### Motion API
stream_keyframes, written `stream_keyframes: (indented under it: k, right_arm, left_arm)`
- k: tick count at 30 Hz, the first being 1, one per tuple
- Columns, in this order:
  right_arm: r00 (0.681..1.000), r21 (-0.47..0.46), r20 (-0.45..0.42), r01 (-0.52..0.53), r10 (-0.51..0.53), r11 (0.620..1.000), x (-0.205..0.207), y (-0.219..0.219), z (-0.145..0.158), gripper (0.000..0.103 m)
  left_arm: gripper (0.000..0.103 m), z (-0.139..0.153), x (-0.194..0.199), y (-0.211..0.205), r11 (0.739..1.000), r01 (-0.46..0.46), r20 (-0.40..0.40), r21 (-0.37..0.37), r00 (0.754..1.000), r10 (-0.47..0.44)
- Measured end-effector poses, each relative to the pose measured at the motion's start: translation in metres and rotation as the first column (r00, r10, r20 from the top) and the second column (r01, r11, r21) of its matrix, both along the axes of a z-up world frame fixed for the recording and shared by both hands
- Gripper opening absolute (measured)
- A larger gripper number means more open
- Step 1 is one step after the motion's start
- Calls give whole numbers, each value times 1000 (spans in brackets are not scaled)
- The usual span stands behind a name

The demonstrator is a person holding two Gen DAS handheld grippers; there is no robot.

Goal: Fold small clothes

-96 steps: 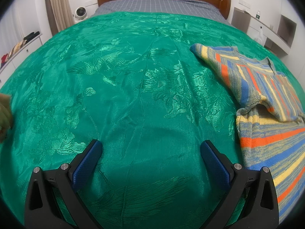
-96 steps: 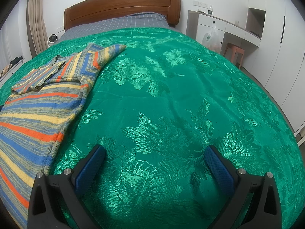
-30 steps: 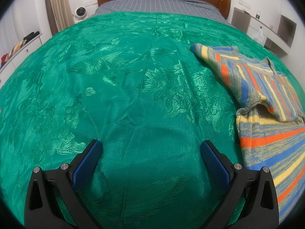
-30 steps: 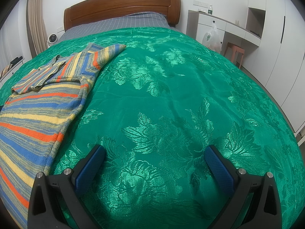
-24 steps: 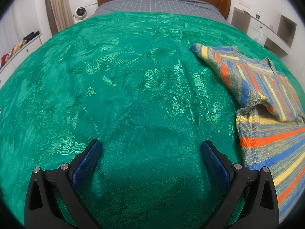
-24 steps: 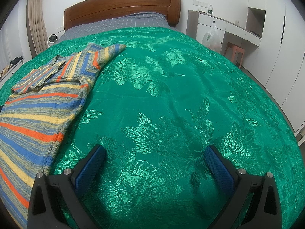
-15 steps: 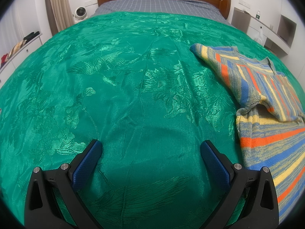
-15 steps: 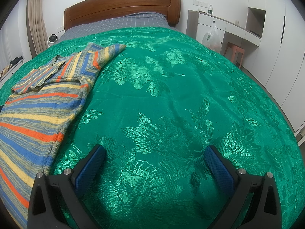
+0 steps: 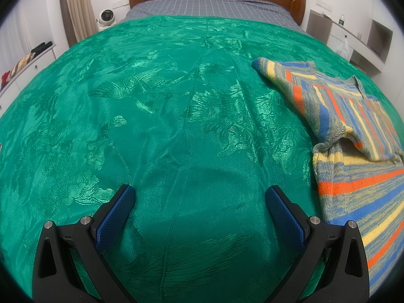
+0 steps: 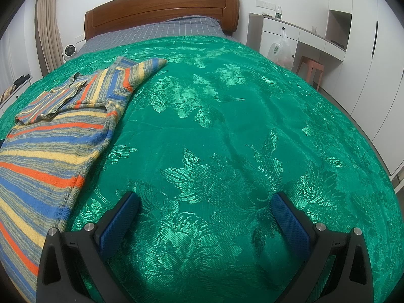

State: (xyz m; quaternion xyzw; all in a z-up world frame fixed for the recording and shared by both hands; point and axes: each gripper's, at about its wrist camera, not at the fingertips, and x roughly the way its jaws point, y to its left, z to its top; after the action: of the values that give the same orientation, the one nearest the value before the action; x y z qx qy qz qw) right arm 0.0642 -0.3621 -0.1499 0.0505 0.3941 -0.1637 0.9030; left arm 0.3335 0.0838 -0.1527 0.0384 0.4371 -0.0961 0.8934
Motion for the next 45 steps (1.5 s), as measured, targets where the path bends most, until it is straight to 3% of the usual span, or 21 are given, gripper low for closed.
stream_keyframes:
  k: [45]
  right_arm:
    - [1000, -6, -15, -1, 1, 1000, 3, 2, -1, 103]
  left_arm:
    - [103, 4, -3, -2, 1000, -11, -16, 5, 1000, 12]
